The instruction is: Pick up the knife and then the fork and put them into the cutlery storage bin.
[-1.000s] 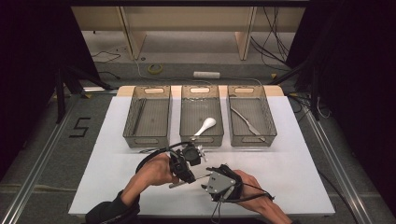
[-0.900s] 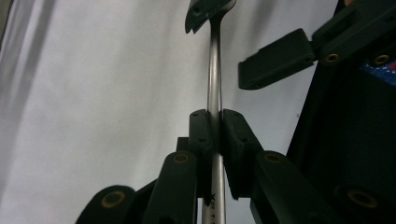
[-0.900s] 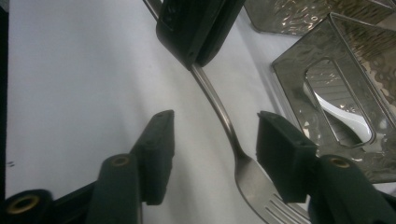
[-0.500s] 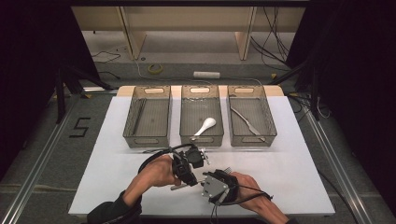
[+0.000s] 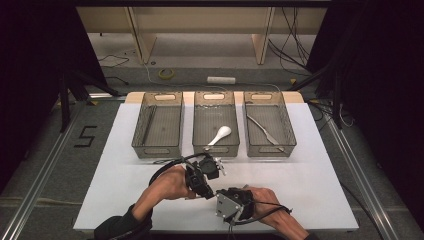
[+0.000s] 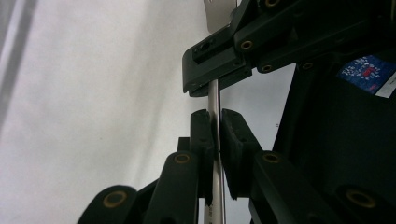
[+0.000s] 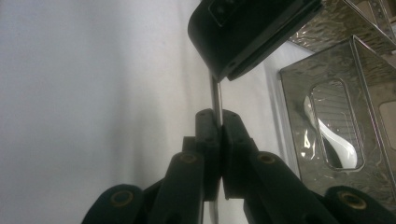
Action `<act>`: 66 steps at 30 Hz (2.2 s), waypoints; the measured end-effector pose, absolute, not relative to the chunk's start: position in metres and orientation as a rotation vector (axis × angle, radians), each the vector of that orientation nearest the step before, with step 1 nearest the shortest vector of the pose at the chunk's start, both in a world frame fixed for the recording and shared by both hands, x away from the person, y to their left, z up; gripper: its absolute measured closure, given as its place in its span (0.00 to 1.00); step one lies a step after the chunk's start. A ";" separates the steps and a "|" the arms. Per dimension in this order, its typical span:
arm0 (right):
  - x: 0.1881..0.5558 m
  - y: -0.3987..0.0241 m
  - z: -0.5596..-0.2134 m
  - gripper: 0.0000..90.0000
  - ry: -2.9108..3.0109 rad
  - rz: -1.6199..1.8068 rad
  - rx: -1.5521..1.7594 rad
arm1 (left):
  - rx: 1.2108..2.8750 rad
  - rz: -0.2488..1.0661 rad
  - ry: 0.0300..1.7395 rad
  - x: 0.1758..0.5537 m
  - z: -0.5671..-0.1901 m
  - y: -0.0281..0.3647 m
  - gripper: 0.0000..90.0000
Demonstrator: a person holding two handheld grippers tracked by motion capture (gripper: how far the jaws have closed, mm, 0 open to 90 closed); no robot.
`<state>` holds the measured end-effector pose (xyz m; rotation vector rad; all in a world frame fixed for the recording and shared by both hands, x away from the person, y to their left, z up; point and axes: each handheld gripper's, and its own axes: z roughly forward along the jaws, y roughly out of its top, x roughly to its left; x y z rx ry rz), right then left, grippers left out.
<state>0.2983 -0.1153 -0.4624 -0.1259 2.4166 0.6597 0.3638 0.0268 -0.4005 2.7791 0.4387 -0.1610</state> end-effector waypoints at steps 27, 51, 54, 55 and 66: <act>0.346 -0.182 -0.440 0.98 2.356 0.728 0.349 | 2.169 0.214 0.667 0.367 -0.375 0.110 0.25; 0.430 -0.236 -0.407 0.98 2.212 0.847 0.841 | 1.817 0.375 0.831 0.344 -0.405 0.183 0.20; 0.440 -0.237 -0.405 0.98 2.208 0.845 0.878 | 1.806 0.380 0.838 0.340 -0.407 0.186 0.19; 0.444 -0.237 -0.403 0.98 2.210 0.844 0.901 | 1.811 0.383 0.836 0.339 -0.407 0.187 0.19; 0.469 -0.239 -0.387 0.98 2.207 0.903 1.081 | 1.831 0.374 0.829 0.331 -0.410 0.189 0.19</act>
